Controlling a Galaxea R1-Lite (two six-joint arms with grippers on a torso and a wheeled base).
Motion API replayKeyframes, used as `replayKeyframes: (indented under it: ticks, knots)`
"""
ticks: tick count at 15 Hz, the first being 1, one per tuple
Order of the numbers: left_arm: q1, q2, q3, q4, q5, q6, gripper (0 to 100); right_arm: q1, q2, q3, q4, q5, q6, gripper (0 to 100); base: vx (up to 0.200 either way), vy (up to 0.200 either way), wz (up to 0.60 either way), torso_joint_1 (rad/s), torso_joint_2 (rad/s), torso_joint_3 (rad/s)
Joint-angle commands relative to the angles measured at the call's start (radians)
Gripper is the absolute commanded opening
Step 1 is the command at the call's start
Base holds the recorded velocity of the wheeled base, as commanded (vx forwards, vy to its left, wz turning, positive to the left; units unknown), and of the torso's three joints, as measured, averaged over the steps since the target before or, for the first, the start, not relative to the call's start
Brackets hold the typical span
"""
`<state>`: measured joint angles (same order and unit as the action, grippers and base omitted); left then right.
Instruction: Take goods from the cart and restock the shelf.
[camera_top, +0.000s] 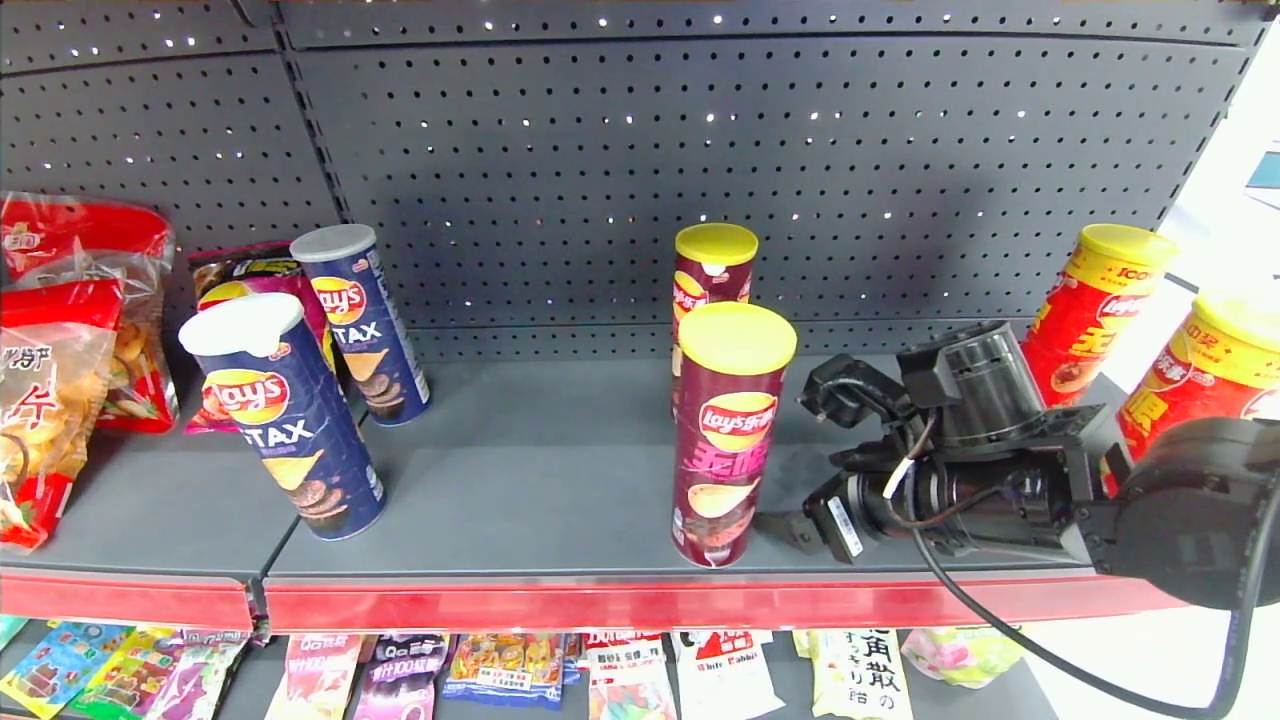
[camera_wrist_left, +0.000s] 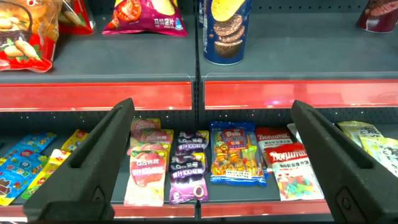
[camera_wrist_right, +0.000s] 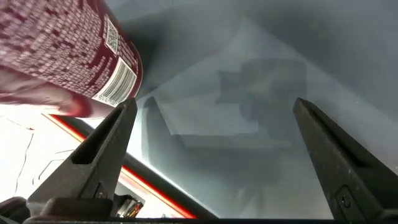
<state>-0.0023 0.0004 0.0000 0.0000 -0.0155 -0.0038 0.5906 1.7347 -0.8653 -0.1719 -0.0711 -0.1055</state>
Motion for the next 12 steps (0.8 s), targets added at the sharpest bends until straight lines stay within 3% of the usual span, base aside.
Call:
replayKeyframes:
  ticks: [1, 12]
  knots:
    - [0.001, 0.0, 0.0, 0.0, 0.0, -0.001, 100, 0.003, 0.002, -0.009, 0.0, 0.001, 0.0, 100, 0.0, 0.0, 0.0, 0.0, 0.0, 0.0]
    - [0.001, 0.0, 0.0, 0.0, 0.0, -0.001, 100, 0.035, 0.022, -0.026, 0.0, 0.002, 0.0, 100, 0.0, 0.0, 0.0, 0.0, 0.0, 0.0]
